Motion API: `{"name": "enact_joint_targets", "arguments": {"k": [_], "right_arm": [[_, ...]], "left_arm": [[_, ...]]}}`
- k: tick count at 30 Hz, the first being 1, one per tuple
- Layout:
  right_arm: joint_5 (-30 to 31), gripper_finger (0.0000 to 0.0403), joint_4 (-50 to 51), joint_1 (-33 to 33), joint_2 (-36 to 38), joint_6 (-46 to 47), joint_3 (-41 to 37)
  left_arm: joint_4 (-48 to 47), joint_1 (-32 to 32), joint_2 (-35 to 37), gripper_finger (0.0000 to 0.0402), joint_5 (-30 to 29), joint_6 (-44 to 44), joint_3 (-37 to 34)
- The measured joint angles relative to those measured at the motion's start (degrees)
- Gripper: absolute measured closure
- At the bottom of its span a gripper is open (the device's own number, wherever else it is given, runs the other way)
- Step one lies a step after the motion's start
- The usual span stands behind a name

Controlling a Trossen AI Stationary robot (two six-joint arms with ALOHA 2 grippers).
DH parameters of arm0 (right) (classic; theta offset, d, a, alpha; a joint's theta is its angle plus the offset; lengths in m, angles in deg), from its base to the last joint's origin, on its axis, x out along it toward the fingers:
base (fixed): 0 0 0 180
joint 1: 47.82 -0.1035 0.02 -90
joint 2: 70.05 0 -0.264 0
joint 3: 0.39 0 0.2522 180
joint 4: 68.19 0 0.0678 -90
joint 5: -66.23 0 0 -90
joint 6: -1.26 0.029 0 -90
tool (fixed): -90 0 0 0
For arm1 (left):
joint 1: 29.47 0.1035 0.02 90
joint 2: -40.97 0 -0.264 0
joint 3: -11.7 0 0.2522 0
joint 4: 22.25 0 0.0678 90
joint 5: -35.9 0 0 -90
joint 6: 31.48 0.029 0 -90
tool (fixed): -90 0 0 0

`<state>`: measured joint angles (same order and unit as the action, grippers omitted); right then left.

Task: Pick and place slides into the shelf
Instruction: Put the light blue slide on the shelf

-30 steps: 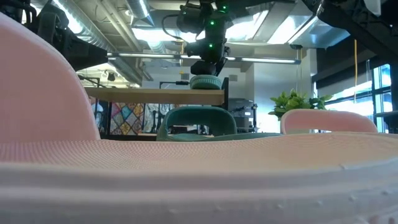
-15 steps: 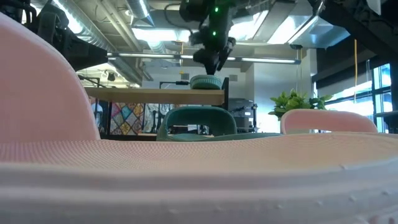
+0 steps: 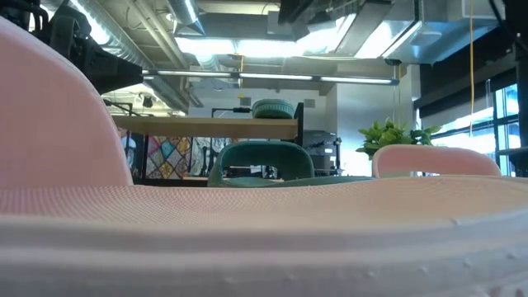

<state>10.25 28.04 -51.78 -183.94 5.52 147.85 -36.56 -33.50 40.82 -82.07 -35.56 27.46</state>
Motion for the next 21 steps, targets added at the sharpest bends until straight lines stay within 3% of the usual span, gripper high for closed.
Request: {"name": "enact_joint_targets", "arguments": {"k": [4,9,16,21], "right_arm": [[-1.21,0.0091,0.1,-7.24,-0.12,0.13,-2.56],[-0.85,0.0091,-4.79,-13.96,-0.3,0.41,-14.87],[2.15,0.0091,-30.7,-17.62,-0.33,-7.86,-37.98],[1.81,0.0091,-46.08,-17.69,-0.33,-15.3,-47.84]], "left_arm": [[0.08,0.02,-0.01,0.0233,-0.01,0.0,0.0],[0.08,0.01,0.01,0.0233,0.0,0.0,0.0],[0.1,0.0,-0.01,0.0233,-0.01,0.0,0.0],[0.07,0.01,-0.01,0.0233,-0.01,0.02,0.0]]}}
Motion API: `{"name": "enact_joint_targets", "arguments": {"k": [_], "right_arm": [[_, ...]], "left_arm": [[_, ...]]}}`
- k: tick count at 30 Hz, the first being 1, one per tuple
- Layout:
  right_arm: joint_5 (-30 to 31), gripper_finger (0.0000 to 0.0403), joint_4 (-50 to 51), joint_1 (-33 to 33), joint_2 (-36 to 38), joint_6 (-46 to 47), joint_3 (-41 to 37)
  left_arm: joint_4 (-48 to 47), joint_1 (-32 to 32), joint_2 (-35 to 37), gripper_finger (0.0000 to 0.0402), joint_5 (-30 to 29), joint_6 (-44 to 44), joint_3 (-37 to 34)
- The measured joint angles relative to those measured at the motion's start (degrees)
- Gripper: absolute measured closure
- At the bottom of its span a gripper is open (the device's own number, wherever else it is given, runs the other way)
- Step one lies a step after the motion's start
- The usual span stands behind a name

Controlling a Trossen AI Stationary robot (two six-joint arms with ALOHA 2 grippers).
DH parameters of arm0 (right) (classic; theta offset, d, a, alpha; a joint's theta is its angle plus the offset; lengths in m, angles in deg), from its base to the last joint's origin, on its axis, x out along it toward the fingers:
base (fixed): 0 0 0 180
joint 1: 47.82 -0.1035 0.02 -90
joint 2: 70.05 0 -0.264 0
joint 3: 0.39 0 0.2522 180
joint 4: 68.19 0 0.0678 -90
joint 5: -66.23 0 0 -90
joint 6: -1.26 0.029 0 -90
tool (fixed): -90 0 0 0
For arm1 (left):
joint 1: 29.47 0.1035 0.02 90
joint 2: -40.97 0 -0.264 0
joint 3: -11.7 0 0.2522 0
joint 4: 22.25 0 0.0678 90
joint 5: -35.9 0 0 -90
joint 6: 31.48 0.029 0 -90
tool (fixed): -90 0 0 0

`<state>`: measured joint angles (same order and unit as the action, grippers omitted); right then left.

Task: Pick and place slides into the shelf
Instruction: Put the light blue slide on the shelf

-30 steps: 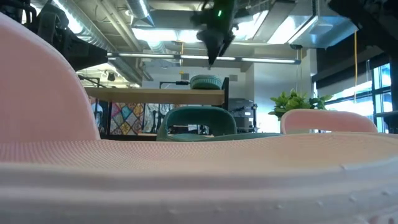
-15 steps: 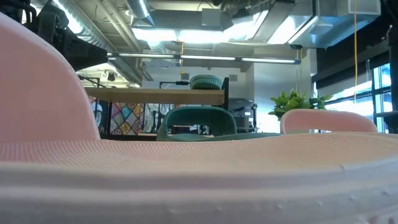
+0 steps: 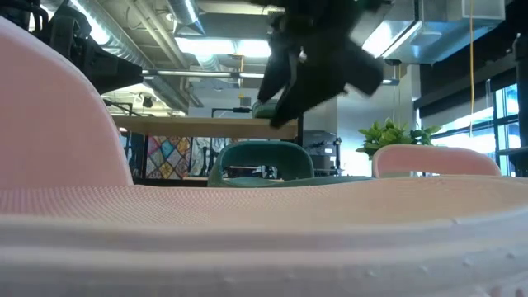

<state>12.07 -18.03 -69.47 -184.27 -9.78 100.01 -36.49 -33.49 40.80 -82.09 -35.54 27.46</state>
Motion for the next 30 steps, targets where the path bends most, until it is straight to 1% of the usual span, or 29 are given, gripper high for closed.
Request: {"name": "enact_joint_targets", "arguments": {"k": [5,9,15,19,21,24,30], "right_arm": [[-1.52,0.0091,-5.9,0.08,0.09,-1.51,-4.47],[-4.44,0.0091,-8.27,0.62,0.06,-1.41,-7.25],[-4.44,0.0091,-16.27,2.69,-0.31,-1.47,-10.03],[-4.46,0.0097,-16.37,4.72,-1.27,-1.45,-10.07],[-4.46,0.0113,-16.03,5.4,-1.51,-1.45,-10.1],[-4.46,0.0156,-16.09,5.92,-1.51,-1.45,-10.1],[-4.57,0.0281,-16.02,5.88,-1.51,-1.47,-9.91]], "left_arm": [[-0.08,-0.01,0.02,0.0233,0.14,0.0,0.0],[-0.12,-0.01,0.01,0.0233,0.52,-0.26,0.0],[-0.12,-0.01,0.01,0.0233,0.51,-0.24,0.0],[-0.11,-0.01,0.0,0.0233,0.52,-0.24,0.0],[-0.08,-0.01,0.02,0.0233,0.51,-0.24,0.0],[-0.1,-0.01,0.02,0.0233,0.5,-0.24,0.0],[-0.12,-0.01,0.02,0.0233,0.5,-0.24,0.0]]}}
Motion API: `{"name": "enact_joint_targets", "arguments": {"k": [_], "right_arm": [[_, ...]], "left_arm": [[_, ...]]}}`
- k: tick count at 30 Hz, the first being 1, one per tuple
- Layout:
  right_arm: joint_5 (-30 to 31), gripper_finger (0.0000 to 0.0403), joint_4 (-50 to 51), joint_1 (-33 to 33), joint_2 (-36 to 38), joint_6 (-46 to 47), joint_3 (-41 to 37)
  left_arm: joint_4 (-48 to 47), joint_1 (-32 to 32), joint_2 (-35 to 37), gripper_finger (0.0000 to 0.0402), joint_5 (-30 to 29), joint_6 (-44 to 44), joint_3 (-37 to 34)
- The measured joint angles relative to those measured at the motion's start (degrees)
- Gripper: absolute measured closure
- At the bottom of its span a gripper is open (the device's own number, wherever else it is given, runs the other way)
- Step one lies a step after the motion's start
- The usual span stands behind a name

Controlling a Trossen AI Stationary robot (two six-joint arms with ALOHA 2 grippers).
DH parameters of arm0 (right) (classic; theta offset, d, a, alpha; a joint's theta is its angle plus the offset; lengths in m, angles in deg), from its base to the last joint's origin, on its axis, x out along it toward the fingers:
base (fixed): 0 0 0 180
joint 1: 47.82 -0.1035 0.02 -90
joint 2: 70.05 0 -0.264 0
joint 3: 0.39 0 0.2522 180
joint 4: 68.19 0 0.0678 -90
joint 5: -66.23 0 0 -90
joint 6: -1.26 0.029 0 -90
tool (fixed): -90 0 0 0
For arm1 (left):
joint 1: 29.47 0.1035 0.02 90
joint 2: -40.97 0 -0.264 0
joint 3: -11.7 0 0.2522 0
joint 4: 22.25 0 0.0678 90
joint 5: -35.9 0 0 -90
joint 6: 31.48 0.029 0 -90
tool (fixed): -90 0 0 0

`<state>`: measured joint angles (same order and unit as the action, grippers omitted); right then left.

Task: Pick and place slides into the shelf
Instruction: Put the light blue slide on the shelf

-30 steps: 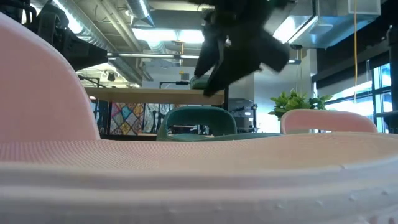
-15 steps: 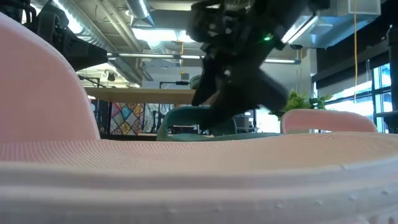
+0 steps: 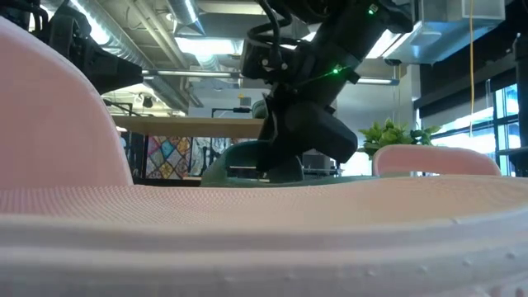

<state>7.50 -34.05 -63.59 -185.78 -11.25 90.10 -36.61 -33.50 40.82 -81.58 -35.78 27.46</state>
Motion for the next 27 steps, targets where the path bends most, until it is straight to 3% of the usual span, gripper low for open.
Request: {"name": "enact_joint_targets", "arguments": {"k": [5,11,17,20,23,27], "right_arm": [[0.3,0.0382,0.11,0.02,0.0,-0.15,0.09],[0.24,0.0387,2.64,0.02,0.22,1.49,1.41],[0.21,0.039,16.93,0.04,0.44,8.76,14.3],[4.49,0.039,26.48,0.51,0.44,16.18,23.3],[13.55,0.039,31.94,1.66,0.5,19.45,32.12],[20.7,0.039,30.37,5.01,0.53,13.79,42.72]], "left_arm": [[0.0,0.0,-0.02,0.0233,0.0,0.0,0.0],[0.0,0.0,-0.02,0.0233,0.0,0.0,0.0],[-0.02,0.0,0.0,0.0233,0.0,0.0,0.0],[-0.02,0.0,-0.02,0.0233,0.0,0.0,0.0],[-0.02,0.0,-0.02,0.0233,0.0,0.0,0.0],[-0.02,0.01,-0.02,0.0233,0.0,0.0,0.0]]}}
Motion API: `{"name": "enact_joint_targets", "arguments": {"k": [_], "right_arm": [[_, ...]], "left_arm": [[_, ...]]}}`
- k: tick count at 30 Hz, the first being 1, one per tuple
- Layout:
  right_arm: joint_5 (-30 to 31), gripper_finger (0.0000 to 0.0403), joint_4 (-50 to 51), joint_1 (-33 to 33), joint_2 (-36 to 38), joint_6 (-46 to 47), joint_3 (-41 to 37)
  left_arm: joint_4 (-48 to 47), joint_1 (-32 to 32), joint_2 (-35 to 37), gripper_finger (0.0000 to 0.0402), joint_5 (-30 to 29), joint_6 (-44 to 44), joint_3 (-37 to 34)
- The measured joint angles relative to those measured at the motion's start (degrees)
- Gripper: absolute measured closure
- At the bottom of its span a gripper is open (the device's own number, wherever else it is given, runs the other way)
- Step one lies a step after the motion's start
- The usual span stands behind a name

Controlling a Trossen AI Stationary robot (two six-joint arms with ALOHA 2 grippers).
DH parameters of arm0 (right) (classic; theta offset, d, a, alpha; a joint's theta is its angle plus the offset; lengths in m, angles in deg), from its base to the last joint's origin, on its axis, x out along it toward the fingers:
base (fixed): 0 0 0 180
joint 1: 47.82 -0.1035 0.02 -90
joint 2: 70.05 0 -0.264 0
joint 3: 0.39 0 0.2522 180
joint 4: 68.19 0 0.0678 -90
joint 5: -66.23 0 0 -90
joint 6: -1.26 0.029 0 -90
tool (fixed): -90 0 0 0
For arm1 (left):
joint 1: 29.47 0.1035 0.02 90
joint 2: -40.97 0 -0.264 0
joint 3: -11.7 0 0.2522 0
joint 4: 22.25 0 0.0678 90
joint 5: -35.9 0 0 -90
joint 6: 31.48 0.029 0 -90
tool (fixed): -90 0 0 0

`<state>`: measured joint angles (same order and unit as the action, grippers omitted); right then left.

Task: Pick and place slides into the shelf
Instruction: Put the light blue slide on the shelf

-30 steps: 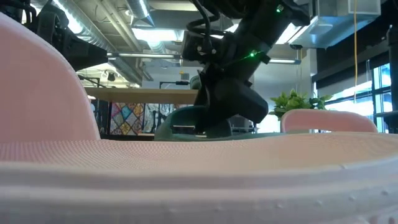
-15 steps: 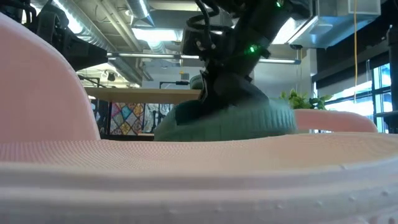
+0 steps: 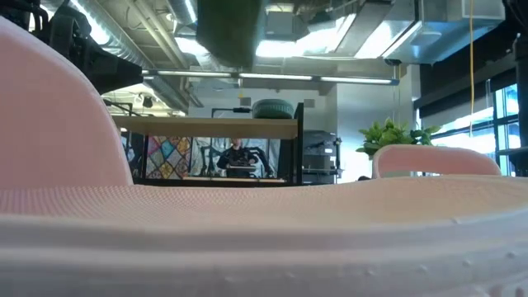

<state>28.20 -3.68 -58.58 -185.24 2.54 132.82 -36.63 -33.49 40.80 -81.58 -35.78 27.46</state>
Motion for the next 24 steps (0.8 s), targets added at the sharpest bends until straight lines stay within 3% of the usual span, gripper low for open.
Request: {"name": "enact_joint_targets", "arguments": {"k": [7,14,24], "right_arm": [[-0.4,0.039,-9.25,9.86,0.1,-13.21,8.09],[-7.88,0.039,-10.41,19.2,-1.71,-15.1,8.12],[-8.22,0.039,-14.14,23.67,-11.59,-24.3,8.06]], "left_arm": [[0.0,-0.01,0.0,0.0233,0.0,0.0,0.0],[0.0,0.01,0.01,0.0233,0.0,0.0,0.02],[0.0,-0.01,0.01,0.0233,-0.02,0.0,0.0]]}}
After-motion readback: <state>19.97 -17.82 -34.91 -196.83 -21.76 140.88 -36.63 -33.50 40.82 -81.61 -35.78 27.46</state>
